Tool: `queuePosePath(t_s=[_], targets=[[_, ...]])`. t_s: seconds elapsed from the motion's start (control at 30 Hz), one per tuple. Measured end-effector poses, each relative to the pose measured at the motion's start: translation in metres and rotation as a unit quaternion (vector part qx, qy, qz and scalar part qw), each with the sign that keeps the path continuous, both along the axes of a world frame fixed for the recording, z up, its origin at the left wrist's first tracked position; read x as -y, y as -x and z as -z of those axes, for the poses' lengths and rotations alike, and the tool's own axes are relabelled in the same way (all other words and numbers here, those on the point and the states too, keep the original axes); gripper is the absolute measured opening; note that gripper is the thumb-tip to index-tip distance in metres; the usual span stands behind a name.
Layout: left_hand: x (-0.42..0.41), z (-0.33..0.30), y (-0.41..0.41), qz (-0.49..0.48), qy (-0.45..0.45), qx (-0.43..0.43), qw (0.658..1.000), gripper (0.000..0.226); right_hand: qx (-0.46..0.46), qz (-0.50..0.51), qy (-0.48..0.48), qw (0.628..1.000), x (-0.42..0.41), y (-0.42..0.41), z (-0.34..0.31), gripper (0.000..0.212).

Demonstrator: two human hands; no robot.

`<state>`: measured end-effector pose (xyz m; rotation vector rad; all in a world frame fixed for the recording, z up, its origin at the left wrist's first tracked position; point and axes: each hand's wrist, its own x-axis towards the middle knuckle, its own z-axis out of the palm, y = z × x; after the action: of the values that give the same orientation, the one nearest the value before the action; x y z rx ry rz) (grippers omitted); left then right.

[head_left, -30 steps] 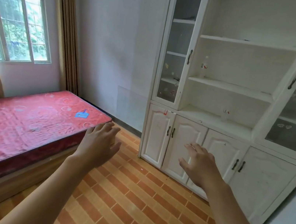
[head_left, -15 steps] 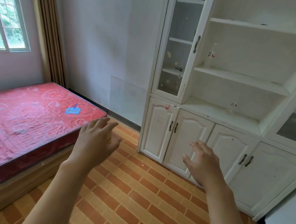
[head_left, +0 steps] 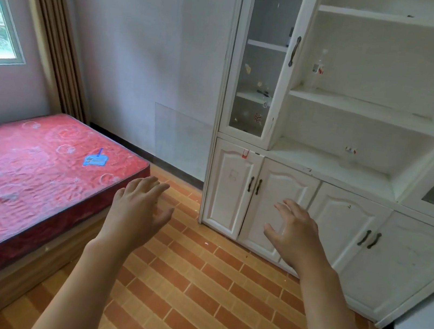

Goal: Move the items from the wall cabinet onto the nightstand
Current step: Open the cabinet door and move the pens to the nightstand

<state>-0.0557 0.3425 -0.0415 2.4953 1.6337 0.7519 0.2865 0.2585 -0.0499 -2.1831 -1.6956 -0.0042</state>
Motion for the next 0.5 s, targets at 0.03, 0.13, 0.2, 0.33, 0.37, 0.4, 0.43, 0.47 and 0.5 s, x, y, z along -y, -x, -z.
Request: queuePosePath(t_s=[0.03, 0.13, 0.2, 0.33, 0.37, 0.4, 0.43, 0.47, 0.5], targets=[[-0.011, 0.002, -0.008, 0.0, 0.001, -0.001, 1.0, 0.058, 0.001, -0.002, 0.001, 1.0, -0.011, -0.007, 0.001, 0.066], [-0.048, 0.003, -0.036, 0.002, 0.0, -0.004, 1.0, 0.057, -0.001, -0.005, 0.004, 1.0, -0.046, -0.032, -0.001, 0.066], [-0.074, 0.003, -0.056, 0.003, 0.0, -0.004, 1.0, 0.057, -0.007, -0.004, 0.002, 1.0, -0.07, -0.051, -0.004, 0.066], [-0.123, -0.004, -0.104, 0.0, -0.005, -0.01, 1.0, 0.057, -0.011, -0.004, 0.002, 1.0, -0.117, -0.094, -0.014, 0.065], [-0.135, -0.006, -0.117, 0.002, -0.007, -0.011, 1.0, 0.057, -0.01, -0.006, 0.0, 1.0, -0.128, -0.105, -0.017, 0.064], [-0.146, -0.008, -0.131, 0.005, -0.008, -0.011, 1.0, 0.057, -0.011, -0.006, -0.003, 1.0, -0.14, -0.117, -0.019, 0.064], [-0.157, -0.011, -0.145, 0.007, -0.01, -0.011, 1.0, 0.058, -0.013, -0.005, -0.008, 1.0, -0.151, -0.129, -0.022, 0.064], [-0.168, -0.013, -0.159, 0.01, -0.013, -0.011, 1.0, 0.058, -0.015, -0.005, -0.012, 1.0, -0.161, -0.141, -0.024, 0.064], [-0.18, -0.015, -0.172, 0.012, -0.016, -0.011, 1.0, 0.059, -0.015, -0.006, -0.015, 1.0, -0.172, -0.153, -0.026, 0.064]])
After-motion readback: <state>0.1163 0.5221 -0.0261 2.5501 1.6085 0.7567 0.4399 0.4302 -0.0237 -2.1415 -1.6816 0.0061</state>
